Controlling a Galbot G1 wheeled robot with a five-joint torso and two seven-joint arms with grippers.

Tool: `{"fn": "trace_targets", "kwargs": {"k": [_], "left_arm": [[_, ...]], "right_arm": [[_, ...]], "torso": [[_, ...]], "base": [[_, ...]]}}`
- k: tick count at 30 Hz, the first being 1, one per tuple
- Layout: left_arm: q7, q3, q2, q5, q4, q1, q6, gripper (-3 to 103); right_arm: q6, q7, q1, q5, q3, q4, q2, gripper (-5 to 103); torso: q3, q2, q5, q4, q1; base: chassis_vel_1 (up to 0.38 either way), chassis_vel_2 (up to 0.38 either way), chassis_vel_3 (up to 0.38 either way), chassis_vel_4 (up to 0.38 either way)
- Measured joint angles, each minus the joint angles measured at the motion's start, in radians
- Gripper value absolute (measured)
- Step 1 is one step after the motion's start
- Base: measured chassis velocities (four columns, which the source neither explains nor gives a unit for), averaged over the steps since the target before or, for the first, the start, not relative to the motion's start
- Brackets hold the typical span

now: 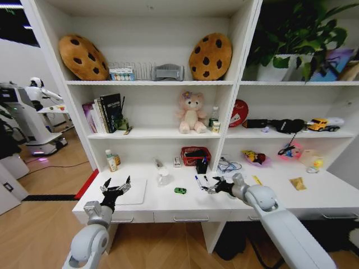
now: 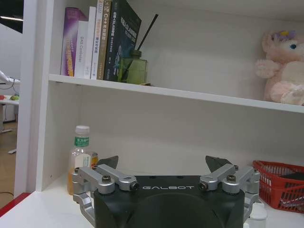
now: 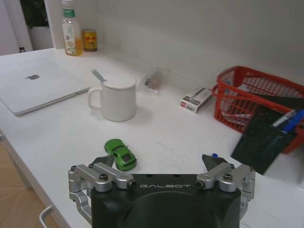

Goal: Organize the objects on the table.

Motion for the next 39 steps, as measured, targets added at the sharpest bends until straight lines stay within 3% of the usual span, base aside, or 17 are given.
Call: {"fn": "trace_targets", "kwargs": {"k": [7,17,24,29,39], "left_arm": [[0.0,0.0,0.0,0.0,0.0,0.0,0.0,100],[0.0,0.0,0.0,0.0,0.0,0.0,0.0,100],[0.0,0.0,0.0,0.0,0.0,0.0,0.0,100],[0.0,0.0,0.0,0.0,0.0,0.0,0.0,100],[0.0,0.0,0.0,0.0,0.0,0.0,0.0,100]], "right_arm": [[-0.017,-0.013,0.213,0.143,-0.196,-0.147,-0.016,100],[-0.084,-0.012,0.296,0.214,-0.317,-0.173,-0.045,100],[-0.097,0.008,0.303,0.158,-0.392,-0.19,-0.036,100],[-0.105,0.018,0.321,0.065,-0.421,-0.214,0.001,100],[-0.113,0.003,0.381,-0.028,-0.51,-0.275,0.061,100]], "torso": [[0.0,0.0,0.0,0.0002,0.0],[0.0,0.0,0.0,-0.0001,0.0],[0.0,0.0,0.0001,-0.0001,0.0],[0.0,0.0,0.0001,-0.0001,0.0],[0.0,0.0,0.0,0.0001,0.0]], "base": [[0.0,0.0,0.0,0.0],[0.0,0.0,0.0,0.0],[0.0,0.0,0.0,0.0],[0.0,0.0,0.0,0.0],[0.0,0.0,0.0,0.0]]}}
